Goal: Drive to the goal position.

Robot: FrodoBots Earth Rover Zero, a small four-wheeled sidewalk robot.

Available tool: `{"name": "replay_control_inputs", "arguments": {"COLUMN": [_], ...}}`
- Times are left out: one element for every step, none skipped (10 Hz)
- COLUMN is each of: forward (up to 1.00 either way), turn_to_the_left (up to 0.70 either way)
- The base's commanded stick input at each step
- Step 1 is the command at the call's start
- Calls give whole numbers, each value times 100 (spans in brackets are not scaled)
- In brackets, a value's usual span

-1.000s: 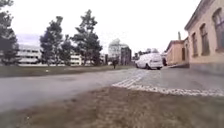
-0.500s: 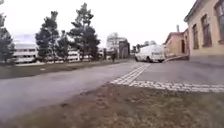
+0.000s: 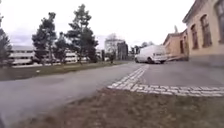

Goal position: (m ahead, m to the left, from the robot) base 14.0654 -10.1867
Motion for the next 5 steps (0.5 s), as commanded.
{"name": "replay_control_inputs", "arguments": {"forward": [70,70,70,70,70], "turn_to_the_left": [0,0,0,0,0]}}
